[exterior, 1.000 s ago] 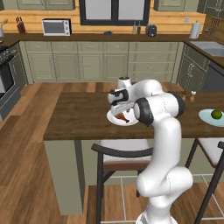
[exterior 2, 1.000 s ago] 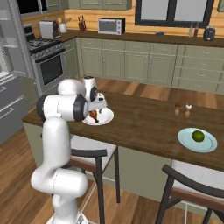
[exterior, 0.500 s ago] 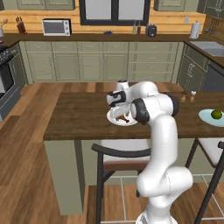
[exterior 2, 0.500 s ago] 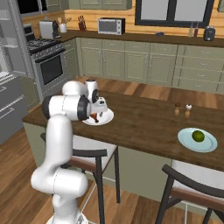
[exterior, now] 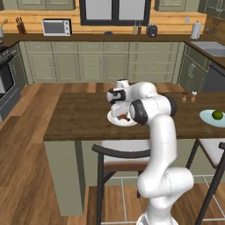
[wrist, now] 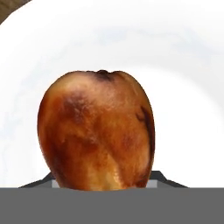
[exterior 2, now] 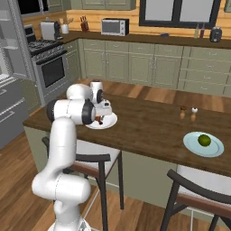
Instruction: Pick the chicken drumstick and lime from their plates and place them in the bowl. Then put the bowl in the fridge.
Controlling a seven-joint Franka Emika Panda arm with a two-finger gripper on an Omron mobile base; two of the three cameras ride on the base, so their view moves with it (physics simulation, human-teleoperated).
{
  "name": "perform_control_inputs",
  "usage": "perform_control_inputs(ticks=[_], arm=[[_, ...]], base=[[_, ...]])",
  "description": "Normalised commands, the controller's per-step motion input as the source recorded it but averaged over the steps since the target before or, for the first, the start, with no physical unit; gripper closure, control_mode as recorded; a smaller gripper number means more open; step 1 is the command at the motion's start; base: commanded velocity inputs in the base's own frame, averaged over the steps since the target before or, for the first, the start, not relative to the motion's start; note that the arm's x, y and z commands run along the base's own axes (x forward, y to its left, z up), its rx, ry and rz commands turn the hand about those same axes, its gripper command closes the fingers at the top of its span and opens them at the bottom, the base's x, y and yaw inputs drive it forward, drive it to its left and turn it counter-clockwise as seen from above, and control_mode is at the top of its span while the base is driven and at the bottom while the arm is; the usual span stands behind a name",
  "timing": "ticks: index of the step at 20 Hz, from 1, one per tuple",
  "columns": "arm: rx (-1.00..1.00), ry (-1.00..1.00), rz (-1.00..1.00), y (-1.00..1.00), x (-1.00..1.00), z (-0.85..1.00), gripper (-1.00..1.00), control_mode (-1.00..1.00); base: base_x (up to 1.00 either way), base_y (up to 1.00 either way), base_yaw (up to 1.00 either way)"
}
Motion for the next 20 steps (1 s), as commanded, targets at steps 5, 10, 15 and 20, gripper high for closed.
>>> perform_control_inputs(ticks=[5,10,15,20], arm=[[-0.02,-0.02,0.00,0.00,-0.28,0.31,1.00,-1.00],[0.09,-0.39,0.00,-0.01,-0.91,0.83,1.00,-1.00],[0.12,-0.58,0.00,0.00,-1.00,0.62,1.00,-1.00],[0.01,-0.34,0.00,0.06,-1.00,0.82,1.00,-1.00]], base=[[0.00,0.00,0.00],[0.00,0.00,0.00],[0.00,0.00,0.00],[0.00,0.00,0.00]])
